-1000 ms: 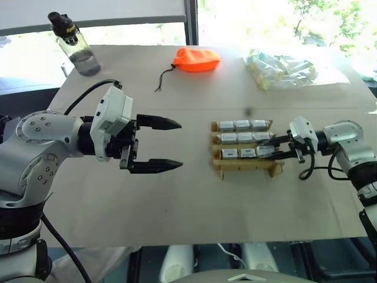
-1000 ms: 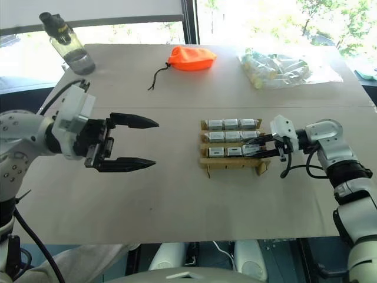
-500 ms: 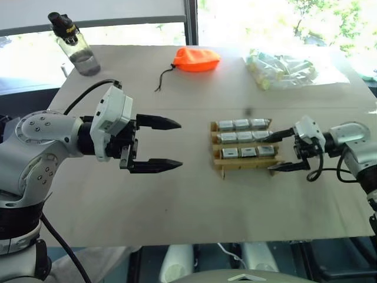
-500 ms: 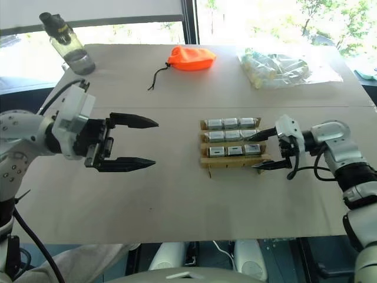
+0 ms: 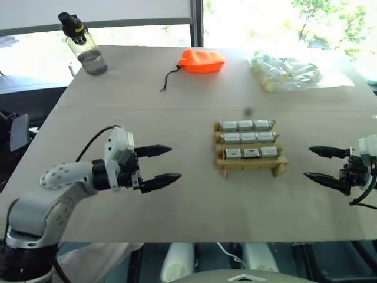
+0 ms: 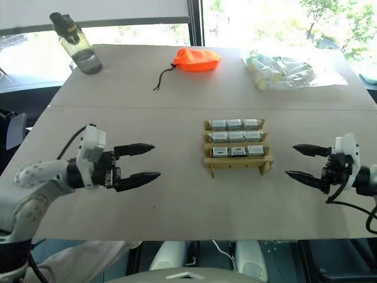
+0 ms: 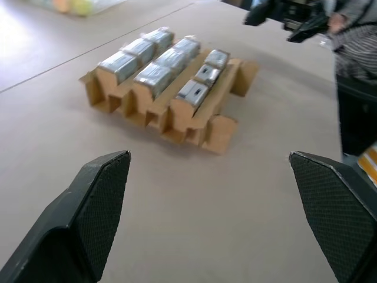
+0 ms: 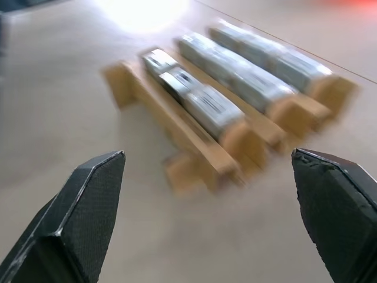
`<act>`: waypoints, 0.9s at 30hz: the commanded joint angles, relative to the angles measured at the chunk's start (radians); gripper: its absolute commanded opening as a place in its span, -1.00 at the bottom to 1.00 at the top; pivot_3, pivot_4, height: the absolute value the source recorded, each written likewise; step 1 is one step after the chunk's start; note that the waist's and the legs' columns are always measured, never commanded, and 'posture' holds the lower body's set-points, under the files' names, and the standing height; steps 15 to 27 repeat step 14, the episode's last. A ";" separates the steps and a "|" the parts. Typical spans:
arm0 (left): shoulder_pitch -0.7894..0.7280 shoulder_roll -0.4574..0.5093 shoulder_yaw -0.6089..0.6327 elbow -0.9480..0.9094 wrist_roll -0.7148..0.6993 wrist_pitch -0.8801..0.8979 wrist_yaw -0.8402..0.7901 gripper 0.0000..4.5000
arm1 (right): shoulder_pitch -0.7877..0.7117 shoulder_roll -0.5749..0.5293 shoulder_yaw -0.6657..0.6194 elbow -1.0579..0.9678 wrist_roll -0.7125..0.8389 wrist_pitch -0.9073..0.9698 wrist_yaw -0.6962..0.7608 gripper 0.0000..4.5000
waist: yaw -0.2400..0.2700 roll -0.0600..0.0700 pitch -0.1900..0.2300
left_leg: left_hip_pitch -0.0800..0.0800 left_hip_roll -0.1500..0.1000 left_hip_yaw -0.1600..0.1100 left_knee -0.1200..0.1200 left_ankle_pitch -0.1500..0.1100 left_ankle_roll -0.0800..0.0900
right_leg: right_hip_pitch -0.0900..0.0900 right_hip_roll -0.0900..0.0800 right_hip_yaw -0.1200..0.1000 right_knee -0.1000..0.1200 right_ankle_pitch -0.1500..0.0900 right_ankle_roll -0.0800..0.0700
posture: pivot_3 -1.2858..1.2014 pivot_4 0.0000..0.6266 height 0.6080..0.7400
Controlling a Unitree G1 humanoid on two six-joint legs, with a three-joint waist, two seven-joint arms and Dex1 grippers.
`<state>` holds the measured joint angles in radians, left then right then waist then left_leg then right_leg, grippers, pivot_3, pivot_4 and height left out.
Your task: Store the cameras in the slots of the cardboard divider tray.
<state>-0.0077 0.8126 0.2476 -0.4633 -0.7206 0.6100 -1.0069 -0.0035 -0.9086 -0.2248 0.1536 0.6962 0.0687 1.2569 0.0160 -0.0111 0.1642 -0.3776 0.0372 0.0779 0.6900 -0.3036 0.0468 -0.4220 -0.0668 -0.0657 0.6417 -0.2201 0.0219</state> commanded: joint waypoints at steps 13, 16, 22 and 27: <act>0.258 -0.209 -0.059 -0.003 0.245 -0.281 0.179 1.00 | 0.161 0.139 -0.129 -0.051 -0.127 -0.054 -0.147 0.99 | -0.002 0.000 -0.001 | 0.014 0.001 0.006 -0.002 -0.003 0.006 | 0.008 0.002 0.008 0.000 -0.001 -0.002 | 0.03 -0.52 1.00; 0.259 -0.210 -0.062 -0.004 0.254 -0.293 0.180 1.00 | 0.155 0.140 -0.129 -0.048 -0.131 -0.054 -0.145 0.99 | -0.002 0.000 -0.001 | 0.014 0.001 0.005 -0.002 -0.003 0.006 | 0.008 0.002 0.008 0.000 -0.001 -0.002 | 0.03 -0.52 1.00; 0.259 -0.210 -0.062 -0.004 0.254 -0.293 0.180 1.00 | 0.155 0.140 -0.129 -0.048 -0.131 -0.054 -0.145 0.99 | -0.002 0.000 -0.001 | 0.014 0.001 0.005 -0.002 -0.003 0.006 | 0.008 0.002 0.008 0.000 -0.001 -0.002 | 0.03 -0.52 1.00; 0.259 -0.210 -0.062 -0.004 0.254 -0.293 0.180 1.00 | 0.155 0.140 -0.129 -0.048 -0.131 -0.054 -0.145 0.99 | -0.002 0.000 -0.001 | 0.014 0.001 0.005 -0.002 -0.003 0.006 | 0.008 0.002 0.008 0.000 -0.001 -0.002 | 0.03 -0.52 1.00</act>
